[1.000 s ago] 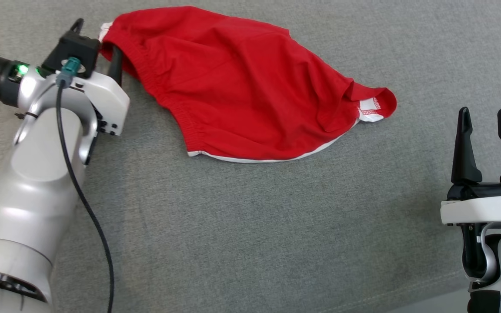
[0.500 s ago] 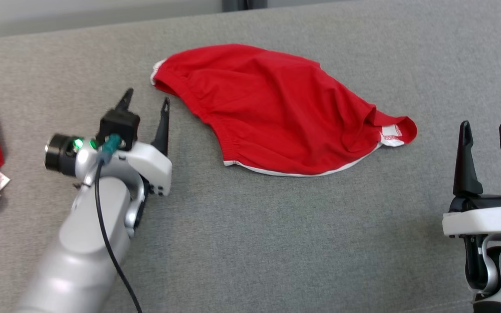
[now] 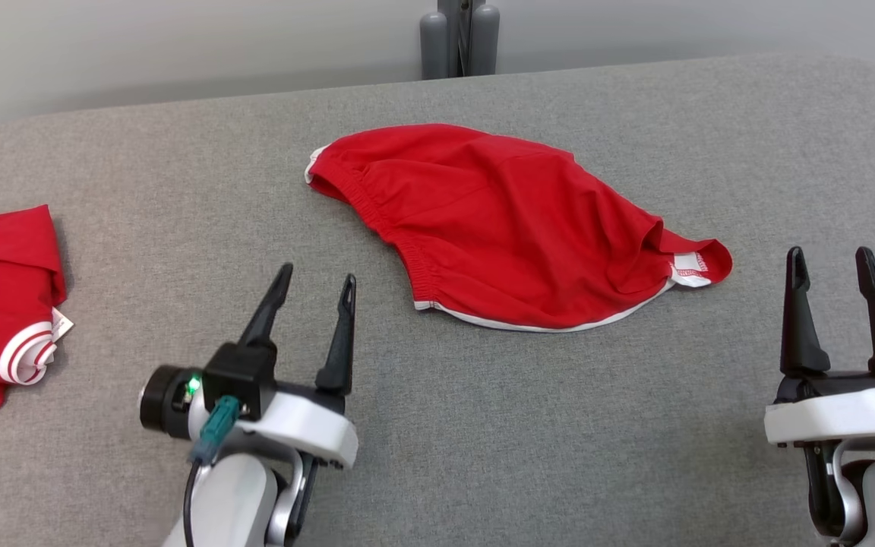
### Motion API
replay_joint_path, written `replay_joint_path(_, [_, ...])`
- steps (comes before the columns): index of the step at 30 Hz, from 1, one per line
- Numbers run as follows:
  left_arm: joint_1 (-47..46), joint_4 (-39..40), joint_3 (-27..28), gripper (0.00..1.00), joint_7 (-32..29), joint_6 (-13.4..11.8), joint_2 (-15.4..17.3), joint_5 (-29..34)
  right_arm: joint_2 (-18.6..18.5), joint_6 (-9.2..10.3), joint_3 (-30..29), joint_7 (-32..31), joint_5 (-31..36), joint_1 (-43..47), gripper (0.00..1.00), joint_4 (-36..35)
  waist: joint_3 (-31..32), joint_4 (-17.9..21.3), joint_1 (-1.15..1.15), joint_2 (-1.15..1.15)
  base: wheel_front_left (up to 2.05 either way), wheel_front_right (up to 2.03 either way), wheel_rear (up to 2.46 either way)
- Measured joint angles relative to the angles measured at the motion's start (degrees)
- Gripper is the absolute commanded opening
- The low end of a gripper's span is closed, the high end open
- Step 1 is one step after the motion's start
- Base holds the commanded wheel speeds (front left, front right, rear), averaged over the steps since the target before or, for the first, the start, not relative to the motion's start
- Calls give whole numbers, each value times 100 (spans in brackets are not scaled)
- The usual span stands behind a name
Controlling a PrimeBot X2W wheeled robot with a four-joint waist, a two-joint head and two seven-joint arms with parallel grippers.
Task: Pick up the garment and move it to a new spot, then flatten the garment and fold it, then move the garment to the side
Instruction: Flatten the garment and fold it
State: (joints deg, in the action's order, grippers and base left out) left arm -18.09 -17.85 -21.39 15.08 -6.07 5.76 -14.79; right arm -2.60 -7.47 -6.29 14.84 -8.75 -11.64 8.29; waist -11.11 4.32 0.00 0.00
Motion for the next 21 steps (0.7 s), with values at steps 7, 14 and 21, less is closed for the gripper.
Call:
replay_joint_path(7, [578, 302, 449, 100, 1, 212, -226, 177, 0, -1, 52, 0, 26, 98, 100, 15, 78, -2, 0, 0, 0, 0, 0])
replay_joint_path(14, [592, 261, 624, 100, 1, 447, -283, 287, 0, -1, 103, 0, 25, 119, 100, 30, 38, 27, 0, 0, 0, 0, 0])
replay_joint_path(21, [319, -323, 158, 100, 1, 1047, -296, 227, 0, -1, 121, 0, -36, 44, 100, -3, -171, 106, 0, 0, 0, 0, 0])
